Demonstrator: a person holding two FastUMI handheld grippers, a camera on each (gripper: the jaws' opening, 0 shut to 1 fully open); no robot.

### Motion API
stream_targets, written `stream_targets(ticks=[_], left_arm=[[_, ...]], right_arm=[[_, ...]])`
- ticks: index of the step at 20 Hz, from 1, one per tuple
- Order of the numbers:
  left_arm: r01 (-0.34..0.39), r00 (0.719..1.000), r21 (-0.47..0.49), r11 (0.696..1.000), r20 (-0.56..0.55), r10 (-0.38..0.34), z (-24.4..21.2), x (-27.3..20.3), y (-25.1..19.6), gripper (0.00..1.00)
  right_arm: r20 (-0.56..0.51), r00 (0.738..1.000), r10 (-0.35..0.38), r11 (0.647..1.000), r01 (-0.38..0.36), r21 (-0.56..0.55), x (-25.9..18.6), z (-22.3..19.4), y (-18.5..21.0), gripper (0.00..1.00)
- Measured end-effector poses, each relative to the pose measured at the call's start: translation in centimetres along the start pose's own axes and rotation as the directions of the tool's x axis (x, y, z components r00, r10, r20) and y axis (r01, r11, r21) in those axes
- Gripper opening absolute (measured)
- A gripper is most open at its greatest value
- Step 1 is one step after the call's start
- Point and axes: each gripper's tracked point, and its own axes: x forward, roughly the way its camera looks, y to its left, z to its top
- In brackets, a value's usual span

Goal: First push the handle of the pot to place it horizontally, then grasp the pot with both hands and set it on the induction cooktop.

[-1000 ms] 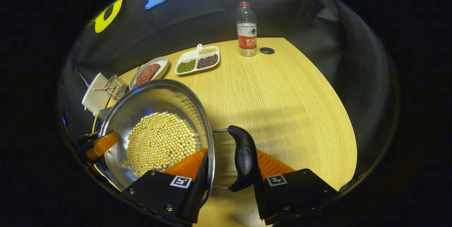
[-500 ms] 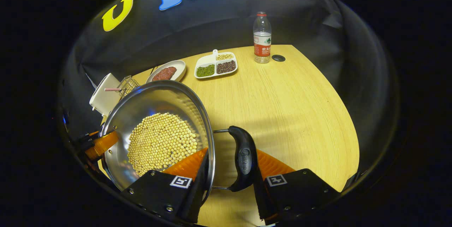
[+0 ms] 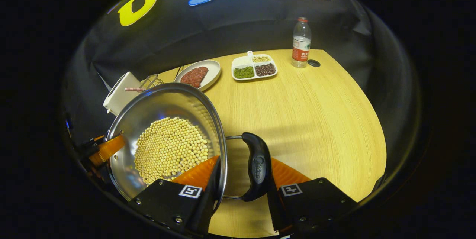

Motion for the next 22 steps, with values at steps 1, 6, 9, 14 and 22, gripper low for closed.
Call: stream_targets(ticks=[1,6,9,14,22], left_arm=[[-0.002,1.0,-0.005,1.0,-0.005,0.001,-0.1,-0.4,0.5,0.68],[-0.014,1.0,-0.035,0.999,-0.007,0.013,0.0,-1.2,4.4,0.61],[-0.024,1.0,-0.049,0.999,-0.009,0.023,0.2,-1.5,6.6,0.64],[-0.033,0.999,-0.05,0.998,-0.013,0.032,0.6,-1.5,9.7,0.61],[-0.042,0.999,-0.064,0.997,-0.014,0.041,0.1,-1.0,13.5,0.61]], right_arm=[[-0.002,1.0,0.002,1.0,-0.002,-0.006,-0.2,0.3,-0.1,0.62],[-0.008,1.0,0.014,0.999,-0.015,-0.034,-0.6,1.0,-0.6,0.62],[-0.013,1.0,0.027,0.998,-0.027,-0.051,-0.6,1.3,-0.6,0.62],[-0.009,0.999,0.041,0.998,-0.042,-0.055,-1.3,1.3,-1.0,0.62],[-0.024,0.998,0.055,0.996,-0.056,-0.073,-0.9,1.3,-0.9,0.62]])
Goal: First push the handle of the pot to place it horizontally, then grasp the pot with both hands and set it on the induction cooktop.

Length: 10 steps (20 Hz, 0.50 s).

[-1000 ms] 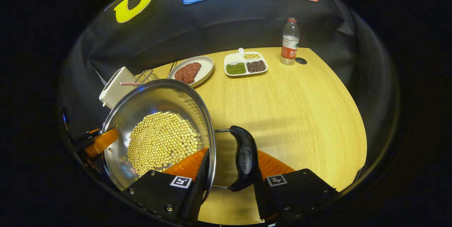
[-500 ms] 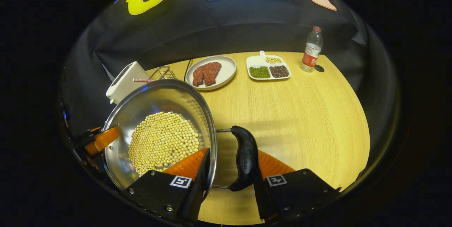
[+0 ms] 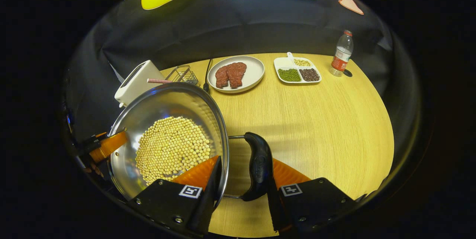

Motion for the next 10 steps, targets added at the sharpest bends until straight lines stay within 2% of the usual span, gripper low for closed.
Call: stream_targets(ticks=[7,8,10], left_arm=[[-0.014,1.0,0.0,1.0,-0.003,0.014,-0.8,1.1,3.9,0.61],[-0.015,1.0,0.002,1.0,-0.003,0.015,-0.9,1.4,4.5,0.65],[-0.014,1.0,-0.001,1.0,-0.003,0.014,-1.2,2.0,5.3,0.65]], right_arm=[[-0.025,1.0,0.013,1.0,-0.013,-0.011,0.3,-0.3,-0.1,0.62],[-0.033,0.999,0.014,1.0,-0.015,-0.012,0.3,-0.3,-0.2,0.62],[-0.038,0.999,0.019,1.0,-0.019,-0.007,0.2,-0.5,-0.3,0.62]])
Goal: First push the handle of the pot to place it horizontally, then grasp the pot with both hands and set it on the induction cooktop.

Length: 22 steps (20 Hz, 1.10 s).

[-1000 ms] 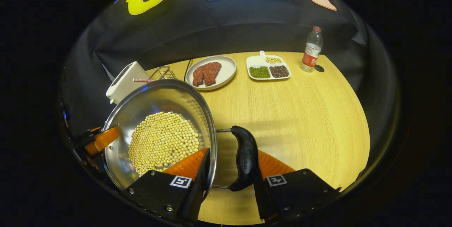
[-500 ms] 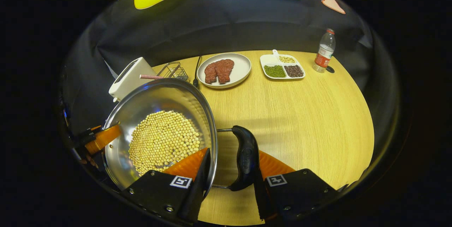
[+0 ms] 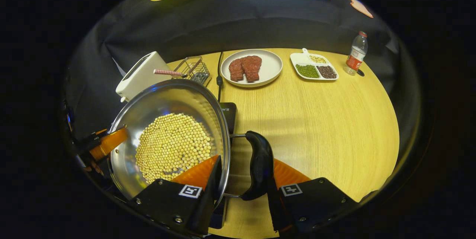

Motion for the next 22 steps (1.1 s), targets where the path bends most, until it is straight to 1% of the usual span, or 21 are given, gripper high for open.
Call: stream_targets(ticks=[1,2,3,4,5,6,7,9,11,12,13,14,15,16,17,18,19,20,21,22], left_arm=[[0.001,1.0,-0.005,1.0,0.0,-0.001,-0.2,0.2,0.3,0.61],[0.002,1.0,-0.005,1.0,0.001,-0.002,-0.4,0.5,0.6,0.61],[0.003,1.0,-0.004,1.0,0.002,-0.003,-0.5,0.8,0.9,0.68],[0.004,1.0,-0.009,1.0,0.002,-0.004,-0.5,0.9,1.2,0.65],[0.005,1.0,-0.013,1.0,0.003,-0.005,-0.7,1.1,1.4,0.68],[0.007,1.0,-0.017,1.0,0.002,-0.007,-0.8,1.3,1.6,0.65],[0.01,1.0,-0.023,1.0,-0.001,-0.01,-1.2,1.5,1.8,0.67],[0.015,1.0,-0.027,1.0,-0.004,-0.015,-1.7,1.8,2.0,0.65],[0.018,1.0,-0.032,0.999,0.002,-0.018,-2.0,2.2,2.0,0.65],[0.019,1.0,-0.028,0.999,0.002,-0.019,-2.0,2.2,2.0,0.63],[0.02,1.0,-0.028,0.999,0.006,-0.019,-2.1,2.2,2.0,0.66],[0.021,1.0,-0.026,0.999,0.004,-0.021,-2.2,2.3,2.1,0.63],[0.022,1.0,-0.025,0.999,0.005,-0.022,-2.4,2.3,2.2,0.63],[0.022,1.0,-0.016,1.0,0.022,-0.022,-2.0,2.1,2.2,0.68],[0.022,0.999,-0.006,1.0,0.037,-0.022,-1.8,2.1,2.3,0.73],[0.017,0.999,0.0,1.0,0.048,-0.017,-1.6,2.0,2.4,0.71],[0.016,0.998,-0.005,1.0,0.06,-0.015,-1.4,1.7,2.3,0.73],[0.013,0.997,-0.015,1.0,0.077,-0.012,-1.0,1.2,2.4,0.87],[0.002,0.995,-0.023,1.0,0.096,0.0,-0.6,0.7,2.8,0.89],[-0.012,0.993,-0.032,0.999,0.116,0.015,-0.2,0.1,3.2,0.89]], right_arm=[[-0.001,1.0,0.0,1.0,0.0,0.0,-0.1,-0.1,-0.2,0.62],[0.0,1.0,-0.001,1.0,0.001,0.007,-0.2,0.0,-0.3,0.62],[0.002,1.0,0.0,1.0,0.0,0.009,-0.3,0.1,-0.4,0.62],[0.001,1.0,0.001,1.0,-0.001,0.011,-0.3,-0.1,-0.2,0.63],[0.003,1.0,0.004,1.0,-0.004,0.013,-0.3,-0.2,-0.3,0.62],[0.006,1.0,0.006,1.0,-0.006,0.014,-0.5,0.0,-0.3,0.62],[0.01,1.0,0.005,1.0,-0.005,0.014,-0.9,0.1,-0.6,0.62],[0.013,1.0,0.007,1.0,-0.007,0.018,-1.2,0.3,-0.4,0.62],[0.016,1.0,0.01,1.0,-0.011,0.026,-1.4,0.5,-0.3,0.63],[0.017,1.0,0.009,1.0,-0.009,0.024,-1.6,0.4,-0.7,0.62],[0.013,1.0,0.006,1.0,-0.007,0.025,-1.9,0.2,-0.9,0.62],[0.012,1.0,0.006,1.0,-0.007,0.028,-2.0,0.1,-0.9,0.62],[0.012,1.0,0.009,0.999,-0.009,0.03,-2.3,-0.1,-1.1,0.56],[0.018,1.0,0.014,0.999,-0.015,0.039,-2.3,0.0,-1.1,0.62],[0.026,1.0,0.016,0.999,-0.017,0.043,-2.2,0.1,-1.2,0.62],[0.033,0.999,0.014,0.999,-0.015,0.034,-2.3,0.2,-1.4,0.62],[0.052,0.999,0.006,1.0,-0.007,0.016,-2.7,0.6,-1.8,0.58],[0.079,0.997,0.0,1.0,0.0,-0.002,-3.3,1.3,-2.2,0.66],[0.109,0.994,0.006,1.0,-0.004,-0.012,-4.4,2.2,-2.5,0.76],[0.139,0.99,0.011,1.0,-0.008,-0.02,-5.8,3.0,-3.0,0.82]])
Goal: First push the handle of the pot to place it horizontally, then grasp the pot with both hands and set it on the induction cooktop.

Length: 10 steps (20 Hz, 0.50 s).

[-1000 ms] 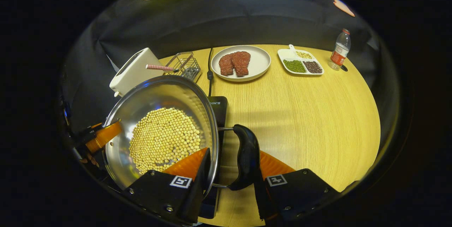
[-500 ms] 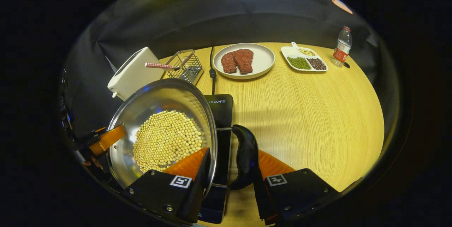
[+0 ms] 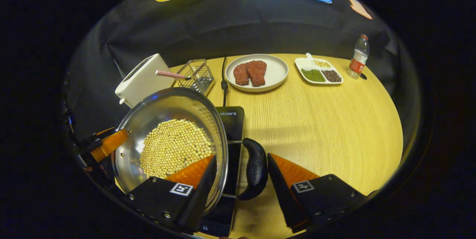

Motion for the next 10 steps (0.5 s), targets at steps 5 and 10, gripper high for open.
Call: stream_targets(ticks=[5,10], left_arm=[[-0.054,0.988,-0.041,0.998,0.143,0.059,4.9,-5.7,-0.1,0.89],[0.015,0.94,-0.055,0.998,0.34,0.005,13.4,-12.0,-8.1,0.9]], right_arm=[[0.183,0.983,-0.009,1.0,0.011,-0.012,-7.4,5.5,-3.0,0.97],[0.388,0.921,-0.026,0.999,0.04,-0.026,-18.1,11.1,-6.9,0.96]])
